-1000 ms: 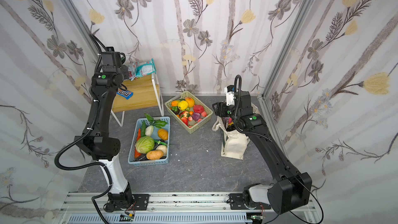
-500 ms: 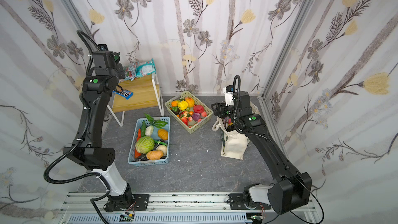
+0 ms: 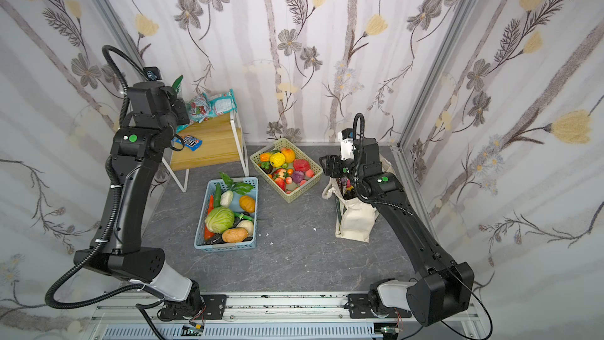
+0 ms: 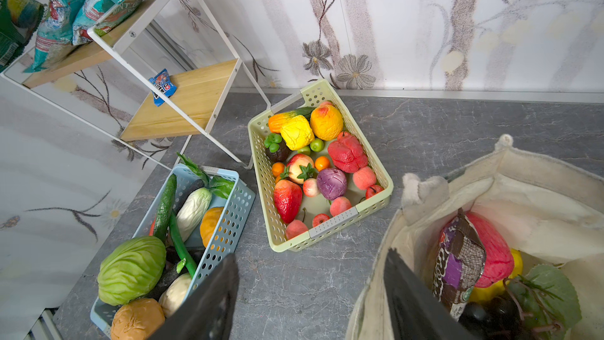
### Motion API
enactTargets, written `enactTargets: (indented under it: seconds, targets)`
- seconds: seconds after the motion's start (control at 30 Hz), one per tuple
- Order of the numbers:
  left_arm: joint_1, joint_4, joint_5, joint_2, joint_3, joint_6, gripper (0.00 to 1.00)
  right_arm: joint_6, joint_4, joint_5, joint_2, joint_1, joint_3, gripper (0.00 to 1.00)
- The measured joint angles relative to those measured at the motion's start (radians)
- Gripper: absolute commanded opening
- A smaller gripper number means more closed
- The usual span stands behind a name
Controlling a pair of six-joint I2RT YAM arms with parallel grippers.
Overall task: Place the food into the grocery bag and tie it
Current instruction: 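Lift the candy bag off the shelf toward the right gripper with the left gripper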
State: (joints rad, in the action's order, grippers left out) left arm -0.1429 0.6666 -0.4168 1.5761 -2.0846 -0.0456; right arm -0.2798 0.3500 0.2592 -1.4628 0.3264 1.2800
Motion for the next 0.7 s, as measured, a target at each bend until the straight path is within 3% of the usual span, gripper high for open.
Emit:
enactTargets:
  seconds: [0.37,0.7]
  targets:
    - [-0.06,-0.017,0.087,-0.098,0.043,0.017,0.0,0.001,-0.003,0.009,0.005,0.008,-0.001,0.7]
    - [-0.105,-0.006,0.363,-0.159,0.19,0.129,0.0,0.044,-0.117,0.145,0.042,0.024,-0.075,0.72]
